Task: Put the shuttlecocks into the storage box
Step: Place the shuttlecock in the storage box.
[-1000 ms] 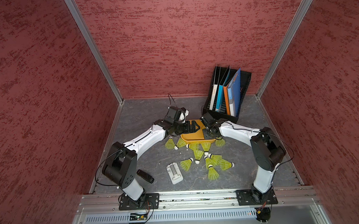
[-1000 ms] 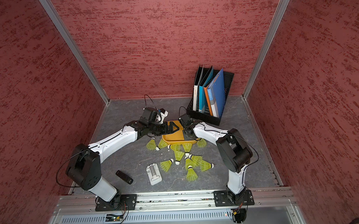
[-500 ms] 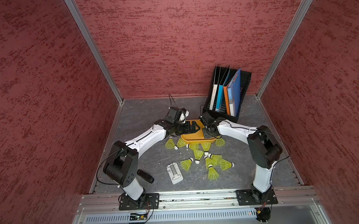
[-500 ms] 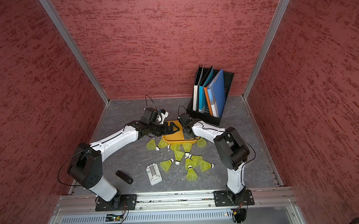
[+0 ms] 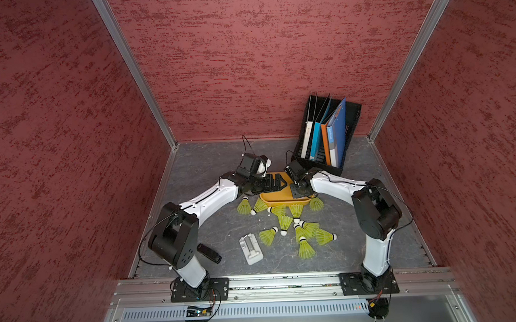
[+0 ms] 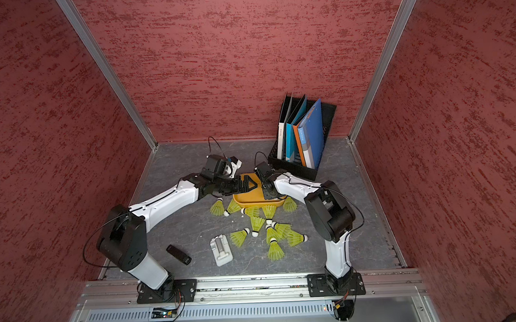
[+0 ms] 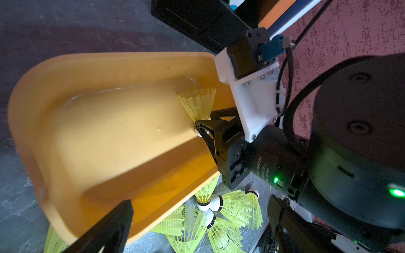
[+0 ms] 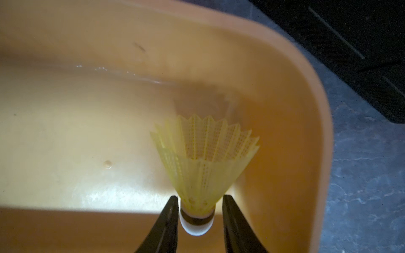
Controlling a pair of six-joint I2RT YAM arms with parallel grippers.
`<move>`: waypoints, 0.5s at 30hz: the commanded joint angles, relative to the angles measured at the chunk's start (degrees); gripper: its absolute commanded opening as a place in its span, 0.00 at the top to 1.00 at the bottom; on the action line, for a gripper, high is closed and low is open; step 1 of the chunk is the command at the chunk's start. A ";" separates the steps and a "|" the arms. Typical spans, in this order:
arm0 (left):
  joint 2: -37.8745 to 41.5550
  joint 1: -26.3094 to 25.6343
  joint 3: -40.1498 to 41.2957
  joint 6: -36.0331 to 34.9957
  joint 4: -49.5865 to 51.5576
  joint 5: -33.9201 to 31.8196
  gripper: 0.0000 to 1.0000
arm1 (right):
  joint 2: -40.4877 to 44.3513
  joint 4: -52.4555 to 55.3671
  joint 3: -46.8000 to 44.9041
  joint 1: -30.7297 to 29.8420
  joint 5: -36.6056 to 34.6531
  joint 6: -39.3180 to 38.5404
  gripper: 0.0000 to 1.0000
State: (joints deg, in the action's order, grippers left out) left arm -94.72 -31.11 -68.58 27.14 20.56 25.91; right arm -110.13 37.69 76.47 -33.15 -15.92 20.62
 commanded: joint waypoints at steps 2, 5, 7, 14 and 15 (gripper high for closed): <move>0.20 0.31 -1.02 -1.19 0.24 0.80 0.00 | 0.63 0.89 1.27 0.45 -1.88 1.04 0.61; 0.25 0.26 -0.99 -1.28 0.45 0.76 0.00 | 1.49 1.23 1.32 0.45 -1.83 1.35 0.56; 0.23 0.27 -0.95 -1.38 0.49 0.70 0.00 | 2.05 1.72 1.24 0.45 -2.00 1.80 0.53; 0.45 0.26 -0.95 -1.98 0.80 0.80 0.00 | 5.86 2.52 0.10 0.36 -1.57 3.75 0.45; 0.54 0.26 -0.87 -2.00 0.80 0.80 0.00 | 6.38 2.69 0.02 0.43 -1.57 3.96 0.44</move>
State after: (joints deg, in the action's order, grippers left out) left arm -94.72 -31.07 -68.58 26.48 20.75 25.93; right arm -107.00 39.29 76.44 -33.15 -16.14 22.94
